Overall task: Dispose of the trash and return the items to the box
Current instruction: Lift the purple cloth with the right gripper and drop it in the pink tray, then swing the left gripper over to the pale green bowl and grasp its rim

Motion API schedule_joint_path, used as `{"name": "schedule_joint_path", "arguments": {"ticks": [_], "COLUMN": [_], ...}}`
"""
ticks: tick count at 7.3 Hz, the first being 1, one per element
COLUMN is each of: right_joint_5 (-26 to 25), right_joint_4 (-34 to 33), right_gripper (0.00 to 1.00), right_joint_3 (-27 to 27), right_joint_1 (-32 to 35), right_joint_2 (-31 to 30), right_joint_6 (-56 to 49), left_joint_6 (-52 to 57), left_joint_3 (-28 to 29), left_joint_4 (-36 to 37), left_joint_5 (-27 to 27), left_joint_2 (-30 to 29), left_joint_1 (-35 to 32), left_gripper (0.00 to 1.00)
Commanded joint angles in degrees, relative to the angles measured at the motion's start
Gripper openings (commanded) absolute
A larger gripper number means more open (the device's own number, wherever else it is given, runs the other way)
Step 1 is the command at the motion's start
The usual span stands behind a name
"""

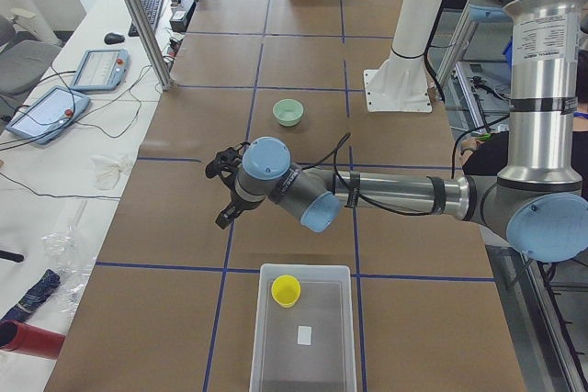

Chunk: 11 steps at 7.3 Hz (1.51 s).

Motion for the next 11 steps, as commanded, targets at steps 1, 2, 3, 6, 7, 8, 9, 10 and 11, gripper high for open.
{"name": "schedule_joint_path", "arguments": {"ticks": [1,2,3,6,7,8,9,10,11], "right_joint_5": [-2.26,-2.18,-1.48,2.92,2.92,3.01,2.92,2.92,2.92], "right_joint_4": [3.11,8.02,10.86,12.82,14.47,16.75,19.04,20.1,20.2], "right_gripper": [0.0,0.07,0.99,1.0,1.0,1.0,1.0,1.0,1.0], "right_joint_3": [-10.45,-11.96,-11.98,-6.83,-3.83,-3.37,-3.36,-3.45,-3.45], "right_joint_1": [1.92,1.05,0.0,-7.71,-10.36,-12.99,-15.28,-15.91,-15.92], "right_joint_2": [2.26,-0.44,-1.86,-1.79,-1.88,-1.88,-1.96,-1.96,-2.05], "right_joint_6": [-5.86,-4.39,-1.33,17.42,25.43,29.86,32.52,33.33,33.33], "left_joint_6": [-0.66,-1.01,-1.1,-12.82,-20.88,-32.71,-44.22,-52.78,-61.04], "left_joint_3": [0.0,0.0,0.0,-4.89,-8.58,-12.62,-14.57,-16.5,-18.26], "left_joint_4": [-0.34,-0.34,-0.34,0.27,0.36,0.36,0.27,0.27,0.36], "left_joint_5": [0.0,0.0,0.0,1.93,3.59,7.43,9.04,12.36,16.92], "left_joint_2": [-0.36,-0.62,-0.71,-1.85,-1.85,-1.85,-3.24,-3.78,-3.96], "left_joint_1": [0.09,0.09,0.17,3.4,6.82,12.77,17.61,22.88,28.5], "left_gripper": [1.0,1.0,1.0,1.0,0.99,0.92,0.78,0.68,0.64]}}
